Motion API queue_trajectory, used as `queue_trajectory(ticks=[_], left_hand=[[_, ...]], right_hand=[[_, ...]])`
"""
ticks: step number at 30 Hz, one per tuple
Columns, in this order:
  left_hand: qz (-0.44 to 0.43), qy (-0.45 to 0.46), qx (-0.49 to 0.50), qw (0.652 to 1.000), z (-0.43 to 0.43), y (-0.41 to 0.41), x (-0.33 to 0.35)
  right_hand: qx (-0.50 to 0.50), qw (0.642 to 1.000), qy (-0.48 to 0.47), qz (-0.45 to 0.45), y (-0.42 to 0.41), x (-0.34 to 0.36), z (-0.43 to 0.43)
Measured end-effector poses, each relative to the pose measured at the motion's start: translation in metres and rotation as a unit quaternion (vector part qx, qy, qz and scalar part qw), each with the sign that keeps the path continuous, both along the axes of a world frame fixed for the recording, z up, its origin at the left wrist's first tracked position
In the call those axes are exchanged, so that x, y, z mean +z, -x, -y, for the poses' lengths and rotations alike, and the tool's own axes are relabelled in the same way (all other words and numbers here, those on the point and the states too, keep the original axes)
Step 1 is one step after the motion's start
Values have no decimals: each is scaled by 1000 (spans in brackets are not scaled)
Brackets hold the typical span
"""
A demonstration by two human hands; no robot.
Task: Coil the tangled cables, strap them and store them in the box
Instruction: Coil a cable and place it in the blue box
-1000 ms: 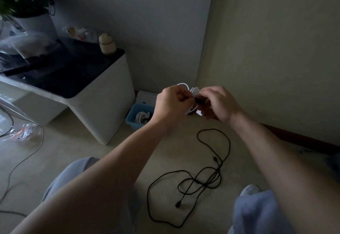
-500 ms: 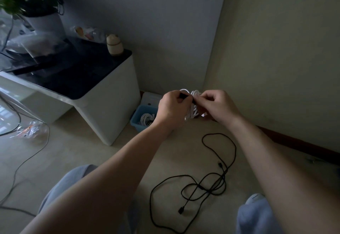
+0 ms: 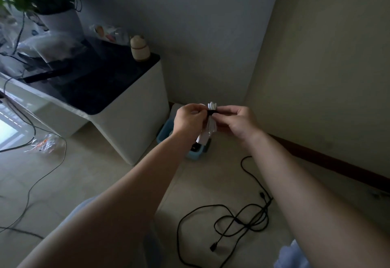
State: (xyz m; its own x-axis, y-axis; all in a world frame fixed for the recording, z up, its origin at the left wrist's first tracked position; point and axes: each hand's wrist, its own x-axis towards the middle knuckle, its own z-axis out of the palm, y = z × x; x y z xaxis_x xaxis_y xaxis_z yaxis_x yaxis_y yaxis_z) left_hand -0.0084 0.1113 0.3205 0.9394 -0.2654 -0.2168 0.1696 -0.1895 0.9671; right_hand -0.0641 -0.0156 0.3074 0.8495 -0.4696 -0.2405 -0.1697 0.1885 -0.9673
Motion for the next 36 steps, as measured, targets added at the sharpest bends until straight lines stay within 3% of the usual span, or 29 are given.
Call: queue_trajectory(ticks=[4, 10, 13, 17, 20, 22, 24, 26, 28, 30, 32, 36], left_hand=[[-38, 6, 4, 999, -4, -22, -13], [-15, -33, 20, 999, -8, -64, -42], [73, -112, 25, 991, -5, -80, -60], [228, -239, -9, 944, -1, -102, -93], [302, -246, 44, 920, -5, -118, -113], [247, -248, 109, 930, -7, -133, -131], [98, -201, 116, 968, -8, -149, -151], [-108, -93, 57, 988, -11, -163, -168], [-276, 6, -47, 960, -16, -173, -189], [-320, 81, -62, 942, -18, -178, -210], [-312, 108, -28, 944, -13, -185, -231], [-290, 87, -32, 952, -1, -194, -257]], right_hand=[[-7, 999, -23, -25, -25, -18, -4], [-13, 998, -50, -27, -68, -57, -5], [-20, 997, -71, -30, -89, -72, -6], [-16, 995, -78, -58, -120, -100, -4], [-8, 993, -92, -74, -138, -120, -2], [0, 991, -105, -78, -149, -137, 2], [11, 988, -132, -78, -160, -156, 5], [32, 982, -173, -75, -170, -175, 9], [52, 970, -228, -67, -177, -193, 11], [60, 960, -267, -63, -183, -207, 14], [59, 960, -261, -82, -189, -220, 17], [47, 974, -132, -177, -201, -247, 32]])
